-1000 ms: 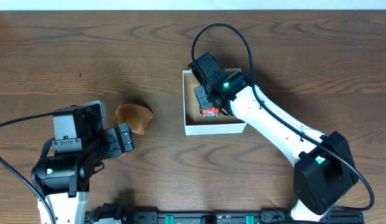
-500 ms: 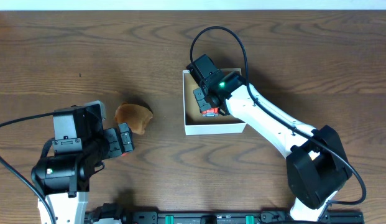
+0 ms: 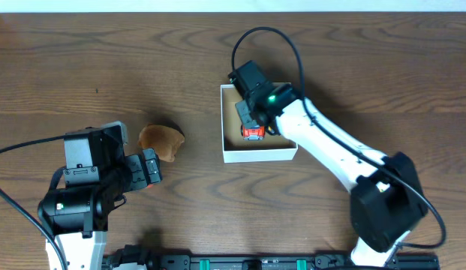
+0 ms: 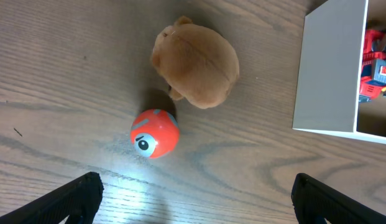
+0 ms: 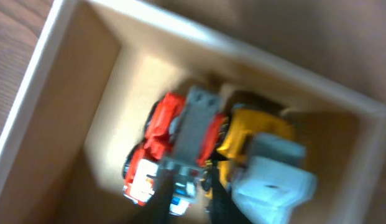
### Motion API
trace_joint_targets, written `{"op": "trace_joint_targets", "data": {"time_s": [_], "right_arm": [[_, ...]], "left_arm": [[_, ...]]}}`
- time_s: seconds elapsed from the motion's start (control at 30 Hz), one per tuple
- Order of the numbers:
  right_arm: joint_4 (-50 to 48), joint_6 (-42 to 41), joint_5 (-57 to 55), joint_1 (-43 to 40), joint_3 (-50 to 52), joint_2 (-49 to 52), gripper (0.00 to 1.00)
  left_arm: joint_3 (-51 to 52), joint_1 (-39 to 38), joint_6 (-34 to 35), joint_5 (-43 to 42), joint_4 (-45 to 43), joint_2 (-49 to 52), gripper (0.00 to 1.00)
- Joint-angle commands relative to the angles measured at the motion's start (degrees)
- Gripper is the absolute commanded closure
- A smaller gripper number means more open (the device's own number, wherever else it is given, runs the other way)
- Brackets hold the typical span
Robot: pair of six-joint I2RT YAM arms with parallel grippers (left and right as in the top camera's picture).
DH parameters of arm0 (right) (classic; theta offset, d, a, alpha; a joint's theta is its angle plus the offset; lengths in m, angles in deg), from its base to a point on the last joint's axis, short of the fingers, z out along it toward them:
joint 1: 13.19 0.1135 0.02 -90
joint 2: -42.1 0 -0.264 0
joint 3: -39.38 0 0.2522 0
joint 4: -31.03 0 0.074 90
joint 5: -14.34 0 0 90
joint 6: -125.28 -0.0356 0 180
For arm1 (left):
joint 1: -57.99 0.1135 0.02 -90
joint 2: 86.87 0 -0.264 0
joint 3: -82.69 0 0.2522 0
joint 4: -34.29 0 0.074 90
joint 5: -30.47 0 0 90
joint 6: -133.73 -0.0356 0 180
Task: Pack container
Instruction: 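Lift the right gripper out of the box toward the right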
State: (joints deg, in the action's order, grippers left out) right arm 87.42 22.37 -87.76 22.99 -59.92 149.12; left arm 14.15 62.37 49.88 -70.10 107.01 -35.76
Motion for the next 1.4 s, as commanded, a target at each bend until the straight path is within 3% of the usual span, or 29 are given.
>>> {"op": "trace_joint_targets", "data": {"time_s": [0.0,0.07,0.2,0.37,0.63,0.93,1.37], "right_arm": [[0.4,2.8,-1.5,-2.6,-4.3,-8.9,0.44],[0.5,2.9,-1.4,-4.5,-4.5,-13.0,0.21],[4.0,-0.5,-1.4,-10.1,-4.5,-21.5,0.01],[13.3,-6.9,0.5,-20.0,-4.5,-28.3,0.01],[21.6,-7.4,6.1,-31.3,-2.8,-28.5,0.01],[21.7,-6.8,6.8,-32.3,-1.9,-27.9,0.01],[21.8,-5.7,6.8,-32.3,-1.9,-27.9,0.01]], "left_arm": [[-1.8,-0.2,-0.5,-0.4,0.7,0.0,0.02],[-3.5,-0.2,-0.5,-0.4,2.3,0.0,0.02],[-8.3,-0.2,1.5,5.2,7.7,1.5,0.02],[-10.3,-0.2,1.6,9.8,12.9,5.9,0.02],[-8.1,-0.2,1.7,9.7,12.9,17.3,0.02],[-2.4,-0.2,2.1,8.2,7.3,24.7,0.02],[9.1,-0.2,2.1,8.0,-10.8,27.0,0.02]]}}
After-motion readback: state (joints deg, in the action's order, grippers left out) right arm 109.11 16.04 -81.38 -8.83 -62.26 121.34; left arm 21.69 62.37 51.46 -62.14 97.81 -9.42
